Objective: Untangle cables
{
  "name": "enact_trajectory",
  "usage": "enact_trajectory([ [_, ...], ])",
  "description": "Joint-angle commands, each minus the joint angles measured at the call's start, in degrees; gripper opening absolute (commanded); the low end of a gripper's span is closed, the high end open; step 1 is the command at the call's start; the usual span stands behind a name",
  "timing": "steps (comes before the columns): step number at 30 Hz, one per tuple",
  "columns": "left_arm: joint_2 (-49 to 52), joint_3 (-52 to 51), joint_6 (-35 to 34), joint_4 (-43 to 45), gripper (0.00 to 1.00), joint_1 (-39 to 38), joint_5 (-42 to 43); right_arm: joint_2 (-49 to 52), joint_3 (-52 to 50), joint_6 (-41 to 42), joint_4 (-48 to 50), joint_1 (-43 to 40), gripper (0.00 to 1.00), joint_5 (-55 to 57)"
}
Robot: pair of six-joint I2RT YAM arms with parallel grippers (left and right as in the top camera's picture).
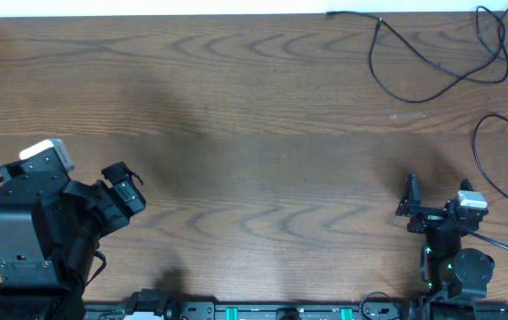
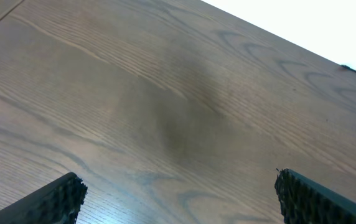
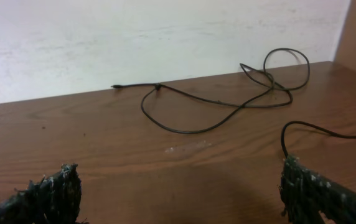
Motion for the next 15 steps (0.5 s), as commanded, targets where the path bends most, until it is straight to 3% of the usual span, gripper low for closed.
enact_trajectory([
  [1, -1.0, -0.1, 2.5, -0.8, 0.98, 0.3, -1.5, -0.2, -0.1, -0.8, -0.3, -0.5, 0.99, 0.7],
  [7, -9.6, -4.9, 3.6, 1.7, 0.98, 0.3, -0.5, -0.2, -0.1, -0.8, -0.3, -0.5, 0.99, 0.7],
  [15, -29.6, -26.4, 4.4, 14.5, 0.98, 0.3, 1.0, -0.2, -0.1, -0.8, -0.3, -0.5, 0.99, 0.7],
])
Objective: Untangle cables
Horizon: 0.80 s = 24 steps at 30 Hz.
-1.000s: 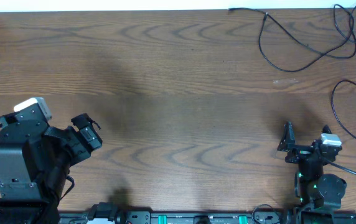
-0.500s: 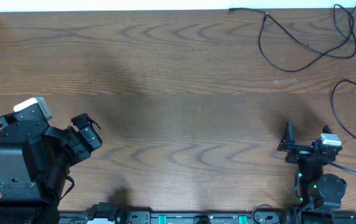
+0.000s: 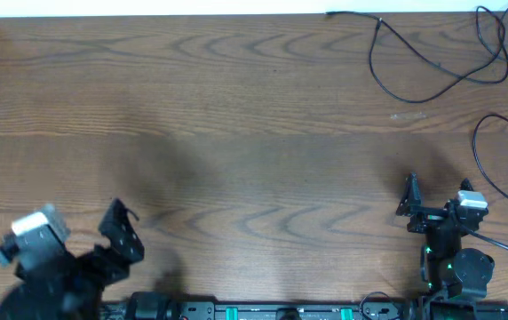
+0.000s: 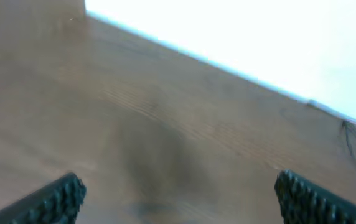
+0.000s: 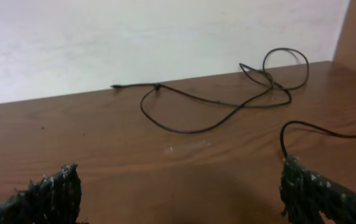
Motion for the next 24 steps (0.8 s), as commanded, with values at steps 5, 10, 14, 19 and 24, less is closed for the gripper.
enact_trajectory([
  [5, -15.1, -23.4, 1.2, 14.4, 0.98, 0.3, 2.5, -0.2, -0.1, -0.8, -0.3, -0.5, 0.99, 0.5],
  [10, -21.1, -38.2, 1.2, 27.9, 0.98, 0.3, 3.5, -0.2, -0.1, -0.8, -0.3, -0.5, 0.99, 0.5],
  [14, -23.3, -45.8, 1.3, 35.3, 0.98, 0.3, 3.5, -0.2, -0.1, -0.8, -0.3, -0.5, 0.99, 0.5],
  [19, -24.9, -54.5, 1.7, 45.1, 0.98, 0.3, 3.5, -0.2, -0.1, -0.8, -0.3, -0.5, 0.99, 0.5],
  [24, -24.9, -61.6, 3.9, 55.1, 0.98, 0.3, 2.8, -0.2, -0.1, -0.8, -0.3, -0.5, 0.99, 0.5],
])
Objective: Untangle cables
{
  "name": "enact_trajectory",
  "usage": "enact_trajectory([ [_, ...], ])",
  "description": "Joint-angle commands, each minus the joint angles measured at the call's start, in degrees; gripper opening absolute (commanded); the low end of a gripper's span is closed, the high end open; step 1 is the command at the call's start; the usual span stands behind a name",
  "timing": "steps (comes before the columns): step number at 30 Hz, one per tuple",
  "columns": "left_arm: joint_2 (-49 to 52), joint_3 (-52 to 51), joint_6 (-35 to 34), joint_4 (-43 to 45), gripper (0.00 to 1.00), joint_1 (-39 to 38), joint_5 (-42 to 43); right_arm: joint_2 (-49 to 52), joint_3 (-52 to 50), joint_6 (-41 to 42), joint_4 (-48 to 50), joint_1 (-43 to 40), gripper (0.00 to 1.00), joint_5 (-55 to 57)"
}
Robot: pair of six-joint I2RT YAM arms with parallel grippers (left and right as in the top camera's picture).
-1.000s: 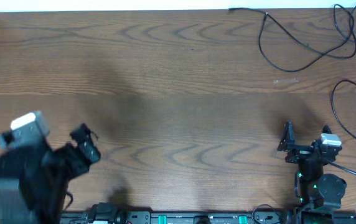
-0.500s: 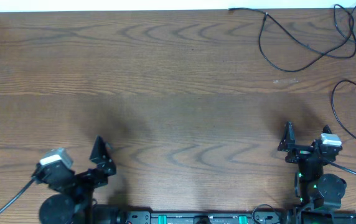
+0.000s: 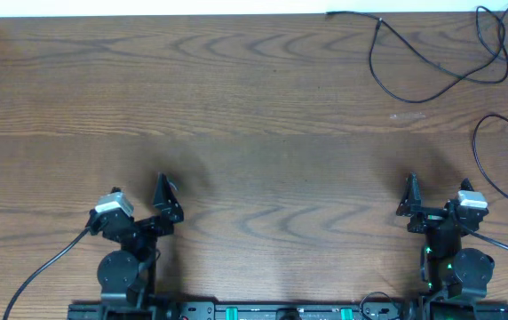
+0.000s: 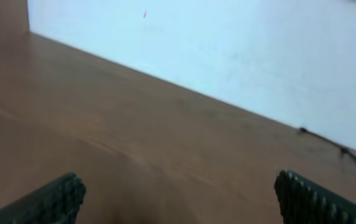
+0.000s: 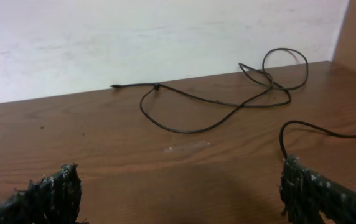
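A thin black cable (image 3: 405, 62) loops across the table's far right corner, its plug end near the back edge; the right wrist view shows this cable (image 5: 209, 102) too. A second black cable (image 3: 485, 169) curves in from the right edge. Low at the front left, my left gripper (image 3: 138, 209) stands open with nothing between its fingers (image 4: 47, 202). At the front right my right gripper (image 3: 436, 203) is open and empty as well, its right finger (image 5: 327, 196) just short of the second cable (image 5: 315, 129).
The brown wooden table (image 3: 236, 116) ends at a white wall (image 5: 134, 37) along its back. A board stands at the right side. The arms' base rail (image 3: 263, 311) runs along the front edge.
My left arm has moved right and folded down low at the front left; its camera now looks level across the table to the wall. The right arm and the cables have not moved.
First my left arm stood large at the far left, gripper open and tilted down at the wood. Then it was lower and blurred near the front edge. Now it sits folded at the front left. The right gripper stayed open and still throughout.
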Motion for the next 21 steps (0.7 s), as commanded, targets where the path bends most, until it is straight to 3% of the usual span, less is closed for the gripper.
enact_trajectory([
  [1, -0.5, -3.8, 3.6, 3.1, 0.98, 0.3, -0.5, -0.2, -0.1, -0.7, -0.3, -0.5, 0.99, 0.5],
  [13, -0.5, -9.2, 7.9, 6.8, 0.98, 0.3, -3.4, -0.2, -0.1, -0.7, -0.3, -0.5, 0.99, 0.5],
  [17, -0.5, -9.1, 15.7, 5.9, 0.98, -0.2, 3.0, -0.2, -0.1, -0.7, -0.3, -0.5, 0.99, 0.5],
  [21, -0.5, -9.1, 15.9, 6.0, 0.98, -0.2, 3.3, -0.2, -0.1, -0.7, -0.3, -0.5, 0.99, 0.5],
])
